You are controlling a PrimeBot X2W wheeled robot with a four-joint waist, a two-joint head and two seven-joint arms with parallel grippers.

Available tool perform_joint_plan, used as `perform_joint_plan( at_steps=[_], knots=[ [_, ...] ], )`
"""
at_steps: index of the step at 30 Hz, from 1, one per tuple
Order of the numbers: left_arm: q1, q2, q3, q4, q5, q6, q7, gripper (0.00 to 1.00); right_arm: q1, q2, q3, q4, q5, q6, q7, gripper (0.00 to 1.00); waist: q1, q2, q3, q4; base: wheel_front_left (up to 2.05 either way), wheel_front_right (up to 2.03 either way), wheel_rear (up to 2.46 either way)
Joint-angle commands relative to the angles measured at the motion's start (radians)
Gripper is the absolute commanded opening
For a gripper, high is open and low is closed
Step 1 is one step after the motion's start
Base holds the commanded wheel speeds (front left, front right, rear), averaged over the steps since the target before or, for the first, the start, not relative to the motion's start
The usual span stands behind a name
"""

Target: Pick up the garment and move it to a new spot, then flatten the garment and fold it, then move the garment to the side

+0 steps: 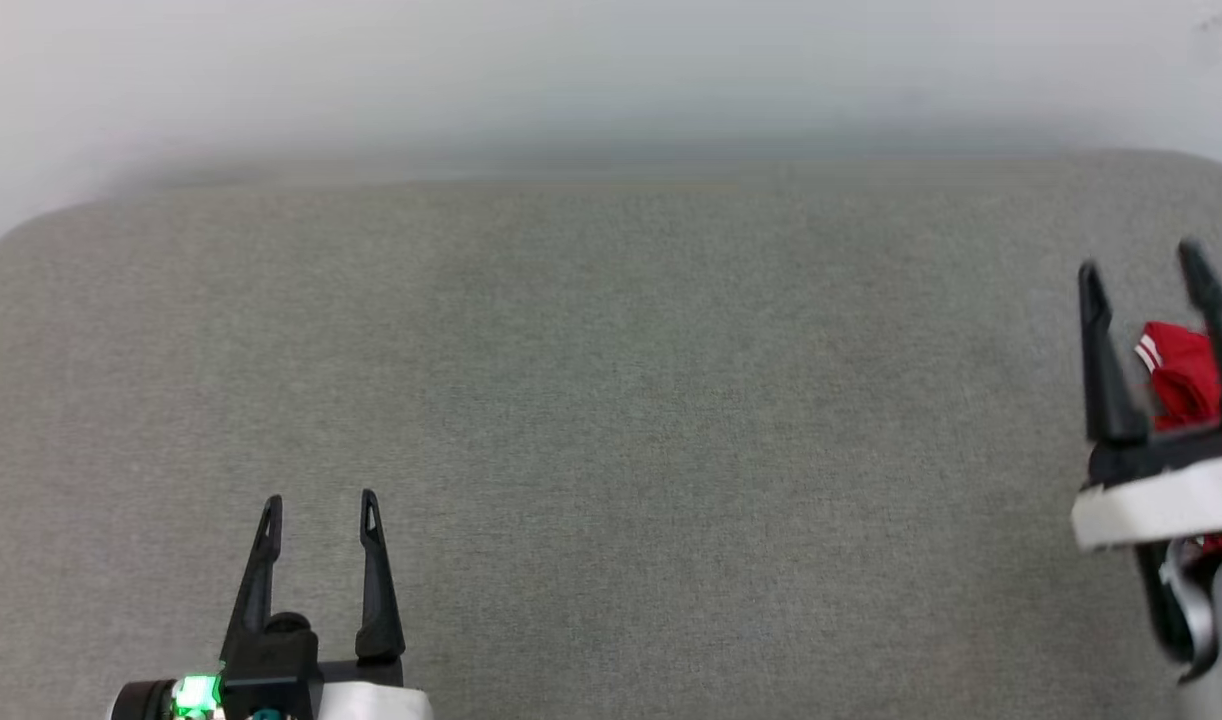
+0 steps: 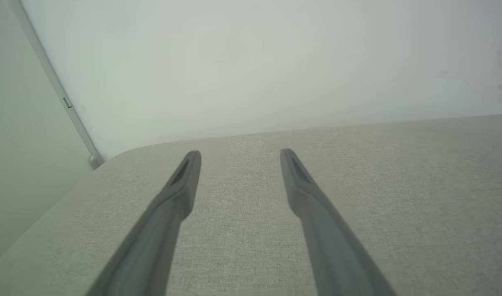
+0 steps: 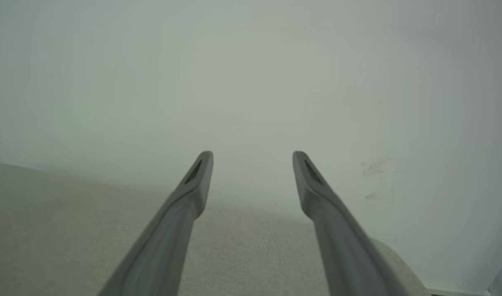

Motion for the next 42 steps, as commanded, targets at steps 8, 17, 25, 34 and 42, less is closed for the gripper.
perform_joint_plan(
  at_steps=[8,17,25,34,42],
  knots=[
    [0.063,-0.012,-0.005,0.032,0.011,-0.019,-0.002,1.0,0.242,0.106,-0.04,-0.062,-0.008,-0.001,-0.001,1.0,0.0002,-0.0001,-0.088,0.036,0.0,0.0,0.0],
    [0.1,-0.017,0.002,0.046,-0.001,-0.046,-0.002,1.0,0.395,0.169,-0.071,-0.131,0.003,-0.001,-0.001,1.0,0.0002,-0.0001,-0.123,0.03,0.0,0.0,0.0],
    [0.119,-0.028,0.02,0.053,-0.011,-0.085,-0.002,1.0,0.459,0.193,-0.065,-0.16,0.007,-0.001,-0.001,1.0,0.0002,-0.0001,-0.145,0.025,0.0,0.0,0.0],
    [0.135,-0.042,0.032,0.054,-0.003,-0.103,-0.002,1.0,0.495,0.202,-0.061,-0.163,0.023,-0.001,-0.001,1.0,0.0002,-0.0001,-0.154,0.024,0.0,0.0,0.0],
    [0.127,-0.043,0.034,0.08,-0.018,-0.111,0.005,0.0,0.49,0.198,-0.055,-0.129,0.032,0.0,0.001,0.0,0.0002,-0.0001,-0.152,0.022,0.0,0.0,0.0]
  ],
)
